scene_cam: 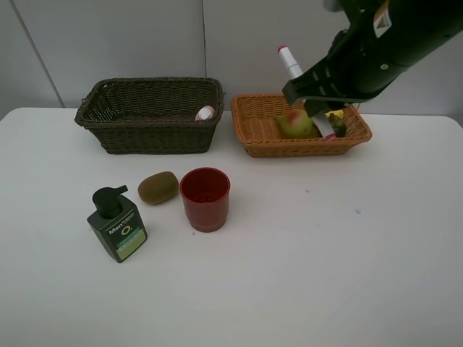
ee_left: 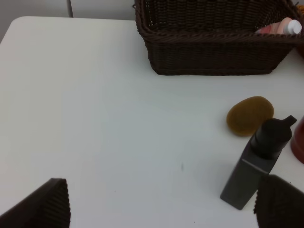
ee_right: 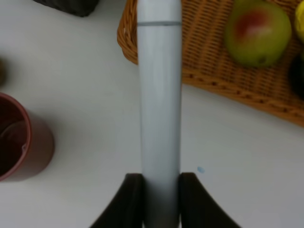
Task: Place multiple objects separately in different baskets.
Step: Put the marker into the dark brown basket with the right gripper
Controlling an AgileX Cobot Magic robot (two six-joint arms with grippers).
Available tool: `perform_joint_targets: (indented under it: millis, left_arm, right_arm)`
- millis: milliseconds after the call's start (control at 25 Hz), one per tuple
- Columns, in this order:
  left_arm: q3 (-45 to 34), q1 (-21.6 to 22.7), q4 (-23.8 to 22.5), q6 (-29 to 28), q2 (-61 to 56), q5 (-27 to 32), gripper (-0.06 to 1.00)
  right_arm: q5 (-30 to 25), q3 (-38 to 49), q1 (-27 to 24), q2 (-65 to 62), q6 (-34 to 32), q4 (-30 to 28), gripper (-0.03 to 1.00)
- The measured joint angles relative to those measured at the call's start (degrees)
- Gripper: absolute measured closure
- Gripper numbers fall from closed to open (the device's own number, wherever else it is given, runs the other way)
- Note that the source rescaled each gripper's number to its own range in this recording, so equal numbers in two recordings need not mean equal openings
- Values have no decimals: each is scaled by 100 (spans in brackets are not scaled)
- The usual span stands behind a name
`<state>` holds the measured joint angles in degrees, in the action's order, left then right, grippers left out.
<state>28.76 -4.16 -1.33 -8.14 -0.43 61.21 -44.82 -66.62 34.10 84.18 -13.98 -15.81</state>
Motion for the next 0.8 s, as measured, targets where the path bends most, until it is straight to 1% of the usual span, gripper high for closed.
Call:
perform_joint_targets:
  millis: [320, 480, 640, 800]
  left_arm:
    - [0, 0, 0, 0, 0, 0, -6]
    - [0, 0, 0, 0, 0, 0, -6]
    - [0, 0, 0, 0, 0, 0, -6]
    - [0, 0, 0, 0, 0, 0, -6]
  right_arm:
    - [0, -1521, 0, 1372, 690, 23, 97]
    - [76, -2177, 0, 1918, 1140, 181, 97]
    - [366, -2651, 0, 2377, 1602, 402, 97]
    - [851, -3010, 0, 2819, 2044, 648, 97]
